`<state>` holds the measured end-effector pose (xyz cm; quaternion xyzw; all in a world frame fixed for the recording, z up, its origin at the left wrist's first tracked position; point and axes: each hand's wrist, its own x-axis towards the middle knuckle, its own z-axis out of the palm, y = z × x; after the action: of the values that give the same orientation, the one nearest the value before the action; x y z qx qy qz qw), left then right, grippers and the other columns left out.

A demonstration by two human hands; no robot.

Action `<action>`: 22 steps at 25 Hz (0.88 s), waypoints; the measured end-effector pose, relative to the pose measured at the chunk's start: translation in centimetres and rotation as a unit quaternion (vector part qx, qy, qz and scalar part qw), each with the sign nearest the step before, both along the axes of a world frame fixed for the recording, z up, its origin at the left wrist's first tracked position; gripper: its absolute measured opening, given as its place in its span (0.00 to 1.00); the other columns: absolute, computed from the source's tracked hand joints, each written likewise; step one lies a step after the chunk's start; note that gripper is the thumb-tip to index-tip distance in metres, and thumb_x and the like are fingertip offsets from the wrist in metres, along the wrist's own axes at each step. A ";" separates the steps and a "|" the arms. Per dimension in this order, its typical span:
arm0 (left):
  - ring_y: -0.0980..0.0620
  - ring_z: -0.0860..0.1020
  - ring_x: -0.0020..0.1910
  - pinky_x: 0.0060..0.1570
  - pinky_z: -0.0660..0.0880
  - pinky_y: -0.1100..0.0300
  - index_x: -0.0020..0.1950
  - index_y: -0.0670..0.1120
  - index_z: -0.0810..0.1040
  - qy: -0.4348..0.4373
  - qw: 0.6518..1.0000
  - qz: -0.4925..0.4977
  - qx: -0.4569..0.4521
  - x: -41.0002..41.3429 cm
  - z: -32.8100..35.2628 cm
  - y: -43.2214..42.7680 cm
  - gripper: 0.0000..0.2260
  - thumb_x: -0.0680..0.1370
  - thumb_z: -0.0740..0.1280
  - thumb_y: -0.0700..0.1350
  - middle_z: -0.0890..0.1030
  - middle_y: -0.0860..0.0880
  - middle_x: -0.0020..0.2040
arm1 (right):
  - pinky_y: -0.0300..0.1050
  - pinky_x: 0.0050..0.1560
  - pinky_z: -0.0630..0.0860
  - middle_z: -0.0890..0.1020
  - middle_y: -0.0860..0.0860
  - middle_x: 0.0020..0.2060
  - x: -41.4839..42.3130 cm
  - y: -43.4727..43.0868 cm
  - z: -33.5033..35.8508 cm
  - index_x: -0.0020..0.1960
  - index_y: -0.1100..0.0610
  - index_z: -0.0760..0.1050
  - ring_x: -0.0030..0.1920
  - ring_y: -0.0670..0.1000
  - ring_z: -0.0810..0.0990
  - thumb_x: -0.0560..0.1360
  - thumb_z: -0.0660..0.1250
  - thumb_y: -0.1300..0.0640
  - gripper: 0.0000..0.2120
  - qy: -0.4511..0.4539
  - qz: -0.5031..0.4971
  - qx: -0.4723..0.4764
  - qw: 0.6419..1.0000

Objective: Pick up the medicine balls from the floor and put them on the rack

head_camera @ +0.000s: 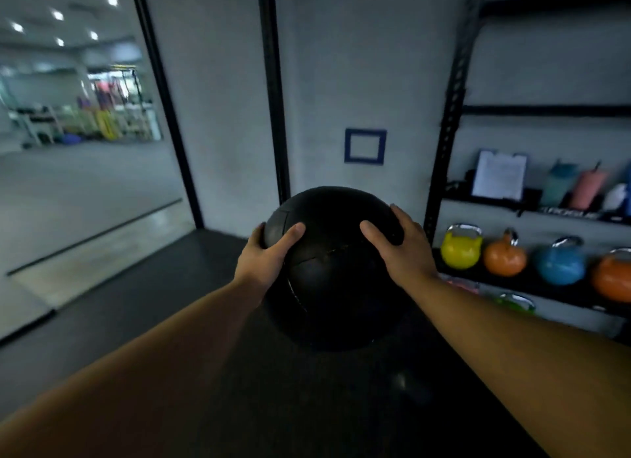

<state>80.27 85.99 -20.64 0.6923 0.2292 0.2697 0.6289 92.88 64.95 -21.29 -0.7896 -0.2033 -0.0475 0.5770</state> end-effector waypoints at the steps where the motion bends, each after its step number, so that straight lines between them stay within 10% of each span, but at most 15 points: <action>1: 0.51 0.84 0.56 0.56 0.81 0.55 0.68 0.57 0.79 -0.030 0.999 -0.024 0.013 0.7 4.4 -1.0 0.43 0.58 0.78 0.74 0.85 0.54 0.59 | 0.49 0.70 0.66 0.68 0.52 0.76 0.0 -1.4 4.3 0.80 0.40 0.64 0.75 0.57 0.69 0.67 0.68 0.23 0.46 -0.025 -0.014 0.018 0.999; 7: 0.50 0.84 0.56 0.60 0.81 0.50 0.69 0.55 0.79 -0.155 0.981 -0.096 0.060 6.2 22.2 -8.4 0.46 0.56 0.77 0.76 0.85 0.53 0.59 | 0.57 0.76 0.66 0.68 0.53 0.76 1.7 -10.5 23.1 0.80 0.40 0.62 0.76 0.58 0.68 0.61 0.65 0.18 0.53 -0.140 -0.104 0.056 0.983; 17: 0.57 0.80 0.48 0.39 0.75 0.64 0.52 0.60 0.76 -0.189 0.968 -0.140 0.090 24.0 28.5 -20.0 0.09 0.77 0.73 0.59 0.81 0.57 0.51 | 0.64 0.70 0.71 0.69 0.53 0.72 18.0 -21.9 29.4 0.78 0.37 0.63 0.73 0.60 0.69 0.61 0.64 0.17 0.50 -0.201 -0.150 0.053 0.967; 22: 0.50 0.83 0.55 0.57 0.80 0.51 0.70 0.54 0.76 -0.185 0.968 -0.141 0.094 34.9 27.9 -19.4 0.37 0.67 0.75 0.72 0.83 0.52 0.59 | 0.63 0.71 0.69 0.67 0.53 0.74 28.0 -21.9 29.4 0.79 0.39 0.61 0.74 0.60 0.67 0.60 0.63 0.17 0.53 -0.185 -0.141 0.036 0.972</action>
<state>115.13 66.57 7.27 0.7114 -0.0175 0.3220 0.6245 120.92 43.03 8.15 -0.7663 -0.1911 -0.2810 0.5452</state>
